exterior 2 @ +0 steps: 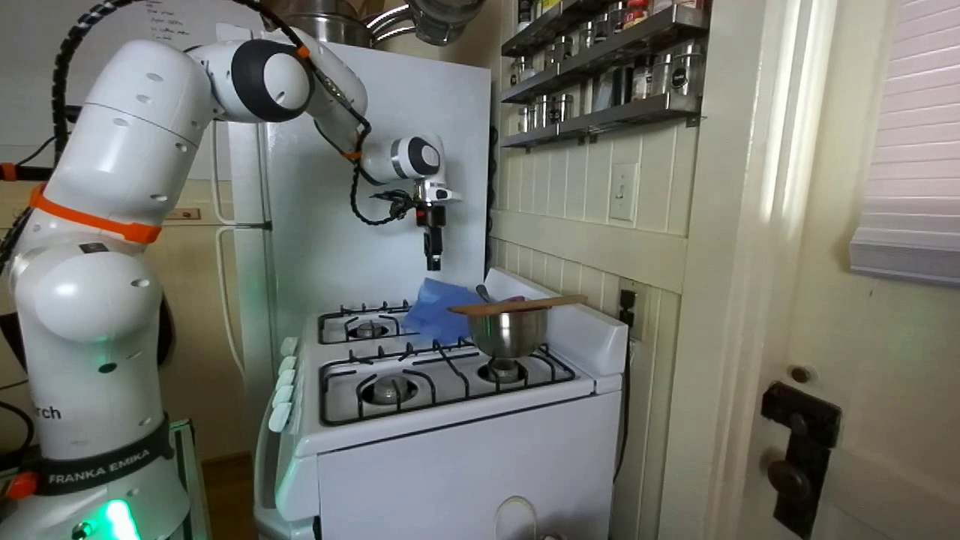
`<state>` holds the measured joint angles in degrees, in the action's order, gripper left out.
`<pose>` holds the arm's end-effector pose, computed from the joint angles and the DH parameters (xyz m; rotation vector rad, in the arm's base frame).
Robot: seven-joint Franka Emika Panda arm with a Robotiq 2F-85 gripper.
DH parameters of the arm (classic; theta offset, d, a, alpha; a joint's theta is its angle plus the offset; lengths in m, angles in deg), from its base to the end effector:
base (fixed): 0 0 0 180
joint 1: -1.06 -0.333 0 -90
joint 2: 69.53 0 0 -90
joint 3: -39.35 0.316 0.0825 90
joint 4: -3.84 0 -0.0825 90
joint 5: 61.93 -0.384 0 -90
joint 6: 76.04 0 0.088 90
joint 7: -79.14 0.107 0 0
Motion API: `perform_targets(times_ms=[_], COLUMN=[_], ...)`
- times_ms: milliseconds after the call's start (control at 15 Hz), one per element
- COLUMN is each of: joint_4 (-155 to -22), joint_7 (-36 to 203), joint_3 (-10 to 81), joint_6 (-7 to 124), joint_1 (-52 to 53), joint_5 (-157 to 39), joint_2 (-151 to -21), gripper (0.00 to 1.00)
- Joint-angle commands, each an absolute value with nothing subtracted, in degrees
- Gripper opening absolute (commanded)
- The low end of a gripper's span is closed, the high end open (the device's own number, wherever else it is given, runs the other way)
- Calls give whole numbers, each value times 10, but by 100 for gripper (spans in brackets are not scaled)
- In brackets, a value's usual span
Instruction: Use the blue fabric to wipe the stove.
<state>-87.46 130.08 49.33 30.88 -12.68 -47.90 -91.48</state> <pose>0.6132 0.2349 0.4076 2.8891 -0.5863 0.0270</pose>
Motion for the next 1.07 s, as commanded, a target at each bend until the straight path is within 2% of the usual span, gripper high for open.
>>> perform_targets(times_ms=[0,200,533,1000], joint_4=[-913,-924,-909,-796], joint_7=[1284,1240,1235,1179], joint_3=[481,481,459,456], joint_6=[459,552,527,481], joint_1=[-132,-124,-143,-143], joint_5=[-504,-544,-552,-577], joint_2=[-908,-922,-926,-1033], gripper=[100,100,100,100])
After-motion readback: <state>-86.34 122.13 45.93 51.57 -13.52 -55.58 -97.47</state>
